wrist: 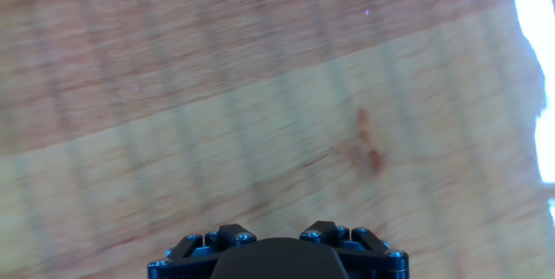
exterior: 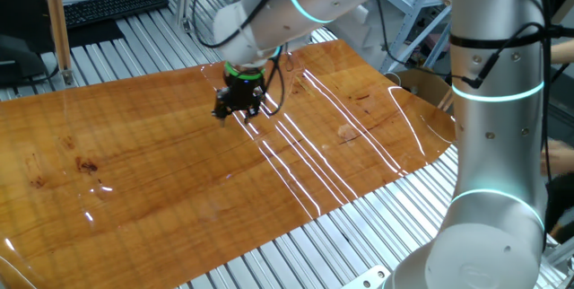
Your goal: Grasp the moving object
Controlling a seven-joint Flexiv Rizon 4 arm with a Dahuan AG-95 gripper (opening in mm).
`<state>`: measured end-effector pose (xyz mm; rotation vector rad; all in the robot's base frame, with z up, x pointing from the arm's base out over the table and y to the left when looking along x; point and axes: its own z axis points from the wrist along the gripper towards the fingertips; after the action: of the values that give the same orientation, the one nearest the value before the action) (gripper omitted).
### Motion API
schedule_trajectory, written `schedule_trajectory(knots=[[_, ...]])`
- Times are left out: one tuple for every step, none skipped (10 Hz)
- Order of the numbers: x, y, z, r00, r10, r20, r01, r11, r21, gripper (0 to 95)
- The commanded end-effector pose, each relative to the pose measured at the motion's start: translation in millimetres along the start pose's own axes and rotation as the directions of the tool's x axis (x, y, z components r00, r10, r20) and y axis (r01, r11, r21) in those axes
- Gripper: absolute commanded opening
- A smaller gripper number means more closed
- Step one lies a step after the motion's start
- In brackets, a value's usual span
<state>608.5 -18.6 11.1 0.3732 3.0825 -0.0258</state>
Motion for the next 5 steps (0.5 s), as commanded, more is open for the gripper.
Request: schedule_trajectory(knots=[[-0.7,-3.5,0.0,1.0,-0.019,0.002,0.019,1.0,0.004,57.0],[-1.9,-4.0,-0.2,0.999,-0.032,0.002,0.032,0.999,0.005,57.0],[-3.0,-4.6,-0.4,0.999,-0.034,0.001,0.034,0.999,0.002,57.0],[-3.0,-4.6,-0.7,0.999,-0.036,0.0,0.036,0.999,0.003,57.0],[-3.0,-4.6,-0.8,0.999,-0.039,-0.004,0.039,0.999,0.001,38.0]])
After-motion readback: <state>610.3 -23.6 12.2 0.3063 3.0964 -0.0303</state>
